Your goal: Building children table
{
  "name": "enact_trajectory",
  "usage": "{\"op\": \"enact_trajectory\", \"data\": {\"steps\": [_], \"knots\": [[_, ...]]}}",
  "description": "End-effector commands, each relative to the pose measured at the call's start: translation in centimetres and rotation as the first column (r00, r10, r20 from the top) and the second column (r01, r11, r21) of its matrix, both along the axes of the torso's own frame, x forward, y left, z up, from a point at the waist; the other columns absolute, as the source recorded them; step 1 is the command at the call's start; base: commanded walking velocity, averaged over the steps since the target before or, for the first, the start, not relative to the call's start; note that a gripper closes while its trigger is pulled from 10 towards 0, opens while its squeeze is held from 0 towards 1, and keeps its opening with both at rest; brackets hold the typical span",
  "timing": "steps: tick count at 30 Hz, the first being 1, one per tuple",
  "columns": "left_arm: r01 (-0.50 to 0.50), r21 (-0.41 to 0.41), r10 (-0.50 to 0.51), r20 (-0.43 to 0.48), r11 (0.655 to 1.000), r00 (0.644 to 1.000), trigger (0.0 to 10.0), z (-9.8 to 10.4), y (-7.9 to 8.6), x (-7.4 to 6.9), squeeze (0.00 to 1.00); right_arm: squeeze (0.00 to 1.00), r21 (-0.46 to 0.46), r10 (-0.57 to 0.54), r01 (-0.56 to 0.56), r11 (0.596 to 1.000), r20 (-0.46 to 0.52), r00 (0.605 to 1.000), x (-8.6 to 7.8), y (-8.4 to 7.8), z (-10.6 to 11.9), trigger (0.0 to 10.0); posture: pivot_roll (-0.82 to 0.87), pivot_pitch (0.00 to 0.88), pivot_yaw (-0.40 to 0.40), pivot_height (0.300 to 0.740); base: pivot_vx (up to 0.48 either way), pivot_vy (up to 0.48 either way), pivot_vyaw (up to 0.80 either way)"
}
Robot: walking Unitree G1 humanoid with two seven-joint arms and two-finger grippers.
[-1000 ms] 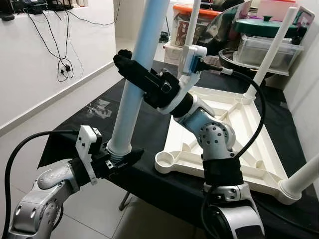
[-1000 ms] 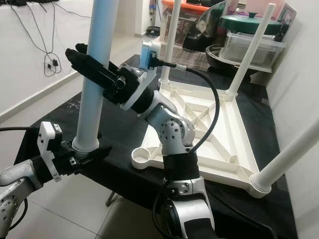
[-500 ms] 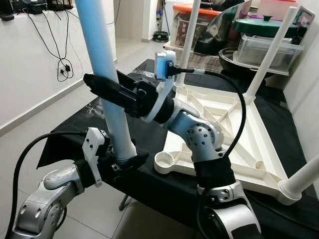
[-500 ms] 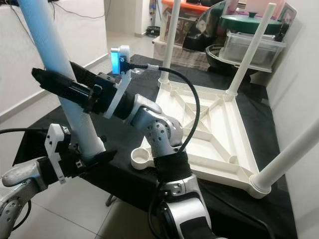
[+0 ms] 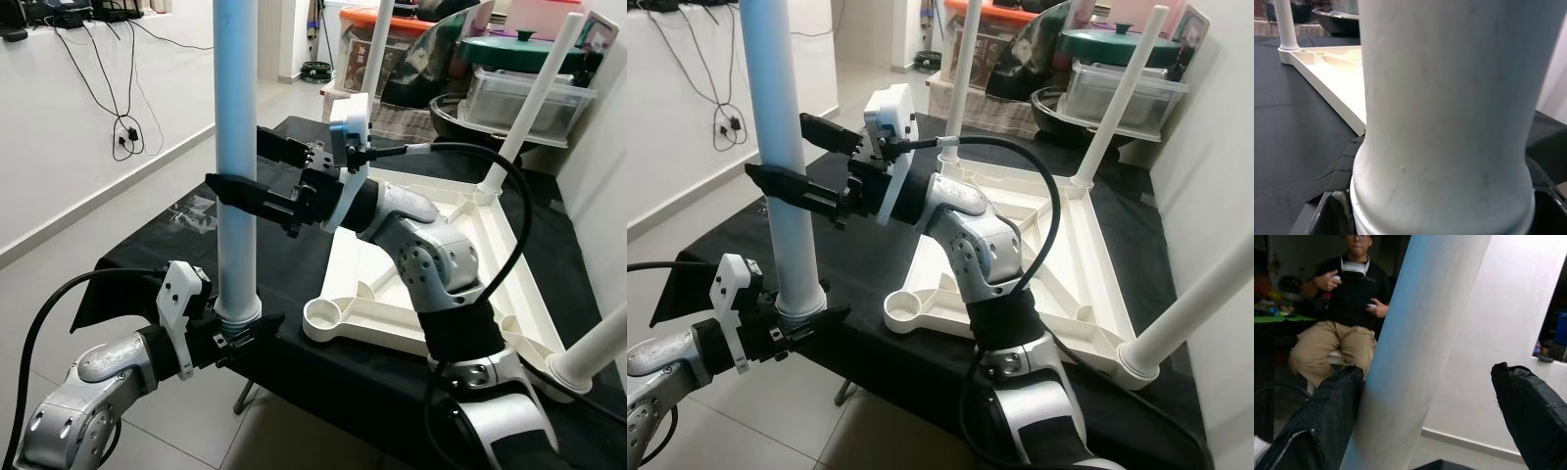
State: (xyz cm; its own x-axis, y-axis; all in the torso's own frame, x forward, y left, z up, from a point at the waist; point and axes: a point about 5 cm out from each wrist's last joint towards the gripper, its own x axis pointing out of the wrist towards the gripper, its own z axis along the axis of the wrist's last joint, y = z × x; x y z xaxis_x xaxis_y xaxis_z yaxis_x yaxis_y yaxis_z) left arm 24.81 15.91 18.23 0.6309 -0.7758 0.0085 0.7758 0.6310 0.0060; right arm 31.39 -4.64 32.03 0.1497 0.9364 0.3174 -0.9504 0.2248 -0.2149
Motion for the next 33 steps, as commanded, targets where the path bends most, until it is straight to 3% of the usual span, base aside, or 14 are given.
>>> {"op": "enact_trajectory", "data": {"steps": [1,2,3,5,12,15,21,25,33], "knots": [[0.009,0.022,-0.010,0.010,1.000,1.000,10.0,0.2,0.1,-0.2,0.00,0.00,-0.002,-0.005,0.005,1.000,0.006,1.000,-0.2,-0.3,0.3,10.0,0.09,0.000,-0.085,0.740,0.000,0.000,0.00],[0.009,0.051,-0.009,0.008,0.999,1.000,10.0,0.0,0.3,-0.1,0.00,0.00,0.009,0.013,-0.012,1.000,-0.074,0.997,-0.5,-0.4,0.2,10.0,0.08,0.000,-0.081,0.740,0.000,0.000,0.00],[0.009,0.051,-0.009,0.008,0.999,1.000,10.0,0.0,0.3,-0.1,0.00,0.00,0.009,0.013,-0.012,1.000,-0.074,0.997,-0.5,-0.4,0.2,10.0,0.08,0.000,-0.081,0.740,0.000,0.000,0.00],[-0.001,0.133,-0.002,0.020,0.991,1.000,10.0,-0.5,0.6,0.1,0.00,0.00,0.036,0.059,-0.052,0.998,-0.242,0.969,-0.7,-0.1,0.0,10.0,0.08,0.000,-0.080,0.740,0.000,0.000,0.00],[-0.039,0.199,0.034,0.026,0.979,0.999,10.0,-0.9,1.6,0.4,0.00,0.00,-0.026,0.033,-0.046,0.999,-0.384,0.923,-0.6,0.7,-1.2,10.0,0.08,0.000,-0.081,0.740,0.000,0.000,0.00],[-0.047,0.203,0.042,0.025,0.978,0.999,10.0,-0.9,1.9,0.3,0.00,0.00,-0.043,0.008,-0.027,0.999,-0.399,0.917,-0.8,1.0,-1.7,10.0,0.08,0.000,-0.082,0.740,0.000,0.000,0.00],[-0.051,0.200,0.048,0.019,0.979,0.999,10.0,-1.1,2.0,0.5,0.00,0.00,-0.030,-0.133,0.132,0.991,-0.389,0.912,-1.5,1.6,-2.2,10.0,0.07,0.000,-0.074,0.740,0.000,0.000,0.00],[-0.037,0.206,0.034,0.016,0.978,0.999,10.0,-1.2,1.9,0.6,0.00,0.00,-0.017,-0.173,0.181,0.983,-0.398,0.901,-1.7,2.0,-2.0,10.0,0.07,0.000,-0.071,0.740,0.000,0.000,0.00],[-0.021,0.235,0.021,0.002,0.972,1.000,10.0,-1.6,2.5,0.7,0.00,0.00,-0.001,-0.218,0.248,0.969,-0.481,0.849,-2.5,3.3,-2.5,10.0,0.06,0.000,-0.066,0.740,0.000,0.000,0.00]]}}
